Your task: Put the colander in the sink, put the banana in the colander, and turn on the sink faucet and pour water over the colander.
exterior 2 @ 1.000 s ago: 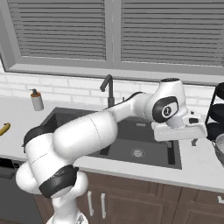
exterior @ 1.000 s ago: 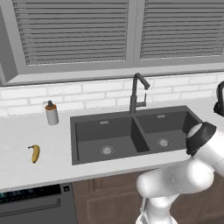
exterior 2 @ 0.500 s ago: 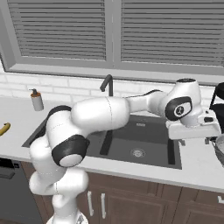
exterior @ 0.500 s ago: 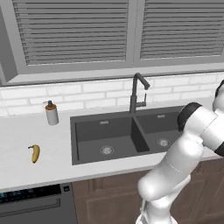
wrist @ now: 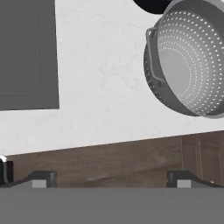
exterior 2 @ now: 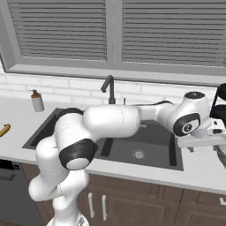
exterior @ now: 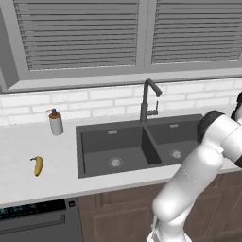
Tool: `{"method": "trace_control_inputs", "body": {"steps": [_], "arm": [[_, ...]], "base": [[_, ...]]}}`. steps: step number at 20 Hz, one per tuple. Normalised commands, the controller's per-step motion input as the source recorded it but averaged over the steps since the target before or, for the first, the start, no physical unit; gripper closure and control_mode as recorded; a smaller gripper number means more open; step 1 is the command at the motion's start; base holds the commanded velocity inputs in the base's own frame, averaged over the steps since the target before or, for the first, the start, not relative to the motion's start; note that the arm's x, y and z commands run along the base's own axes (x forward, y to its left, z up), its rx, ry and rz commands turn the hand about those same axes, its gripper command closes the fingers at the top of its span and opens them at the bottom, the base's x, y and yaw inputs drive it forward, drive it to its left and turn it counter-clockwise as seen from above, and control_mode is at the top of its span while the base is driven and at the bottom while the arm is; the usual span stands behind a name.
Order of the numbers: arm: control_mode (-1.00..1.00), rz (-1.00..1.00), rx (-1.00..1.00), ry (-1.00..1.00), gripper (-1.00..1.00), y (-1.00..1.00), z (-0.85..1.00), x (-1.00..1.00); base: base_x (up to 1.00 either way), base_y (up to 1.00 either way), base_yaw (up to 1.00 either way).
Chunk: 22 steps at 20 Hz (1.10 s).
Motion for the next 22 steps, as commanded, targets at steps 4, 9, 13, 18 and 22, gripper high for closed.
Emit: {"method": "trace_control_inputs", "body": {"steps": [4,9,13,18,22], "arm": [[-1.00,0.04,0.00,-0.05,-1.00,-0.31,-0.02,0.35],[-1.00,0.02,0.00,0.00,-1.00,-0.20,-0.08,0.27],[-1.00,0.01,0.00,0.00,-1.00,-0.17,-0.22,0.21],[-1.00,0.01,0.00,-0.05,-1.00,-0.16,-0.25,0.17],[-1.00,0.01,-0.03,-0.09,-1.00,-0.23,-0.19,0.27]], "base": [[0.00,0.00,0.00],[0.00,0.00,0.00],[0.00,0.00,0.00],[0.00,0.00,0.00],[0.00,0.00,0.00]]}}
